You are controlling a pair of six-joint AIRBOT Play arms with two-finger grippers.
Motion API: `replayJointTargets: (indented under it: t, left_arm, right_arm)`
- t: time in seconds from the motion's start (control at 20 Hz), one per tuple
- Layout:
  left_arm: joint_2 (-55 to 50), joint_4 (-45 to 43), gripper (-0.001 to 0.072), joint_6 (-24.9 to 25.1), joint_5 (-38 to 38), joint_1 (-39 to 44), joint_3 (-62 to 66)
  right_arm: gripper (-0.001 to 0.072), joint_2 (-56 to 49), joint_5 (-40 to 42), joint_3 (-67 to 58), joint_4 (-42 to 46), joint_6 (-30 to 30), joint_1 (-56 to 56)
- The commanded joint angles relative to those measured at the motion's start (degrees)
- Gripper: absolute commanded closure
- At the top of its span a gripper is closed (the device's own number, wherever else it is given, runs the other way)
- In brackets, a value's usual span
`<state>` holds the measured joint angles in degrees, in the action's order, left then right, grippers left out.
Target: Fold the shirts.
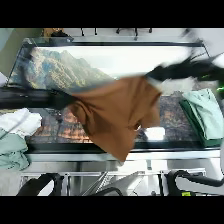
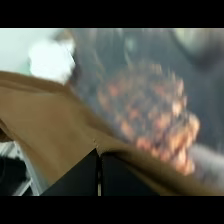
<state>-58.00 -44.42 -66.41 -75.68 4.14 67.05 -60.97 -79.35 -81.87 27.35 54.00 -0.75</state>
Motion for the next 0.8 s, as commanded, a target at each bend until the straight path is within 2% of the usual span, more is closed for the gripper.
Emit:
replayJointTargets:
  t: [0.0, 0.1, 0.2, 0.25, 0.3, 0.35, 0.55, 0.75]
  left_arm:
    - [-12.0, 0.4, 0.0692, 5.7, 10.1, 1.2, -12.7]
    - [-20.2, 1.0, 0.0689, 6.4, 12.8, -0.8, -12.4]
    - [-26.3, 1.0, 0.0674, 6.3, 10.6, -3.0, -7.5]
    - [-28.3, 1.0, 0.0371, 5.9, 7.9, -4.3, -4.1]
    - [-29.8, 1.0, 0.0058, 3.5, 4.9, -5.4, -0.4]
    - [-30.7, 1.0, 0.001, 1.0, 1.6, -6.6, 2.8]
    - [-27.0, 0.6, 0.0011, -4.9, -8.1, -10.9, 7.4]
    - [-14.0, 0.5, 0.0011, -5.2, -6.8, -12.2, -11.0]
  right_arm:
    - [0.0693, -9.1, 11.5, 16.6, 8.1, -1.6, 5.6]
    - [0.0693, -15.3, 15.3, 18.2, 7.7, -1.9, 5.5]
    - [0.0678, -18.1, 15.7, 16.7, 6.3, -1.9, 5.0]
    - [0.0529, -18.1, 15.7, 15.4, 6.3, -1.9, 5.0]
    - [0.0338, -17.4, 15.1, 14.0, 6.3, -1.9, 4.6]
    - [0.029, -16.2, 14.0, 12.5, 6.3, -1.9, 4.0]
    - [0.0289, -6.8, 11.2, 9.1, 6.5, -1.4, -2.4]
    - [0.029, 1.3, 10.4, 10.4, 10.2, 0.0, -11.6]
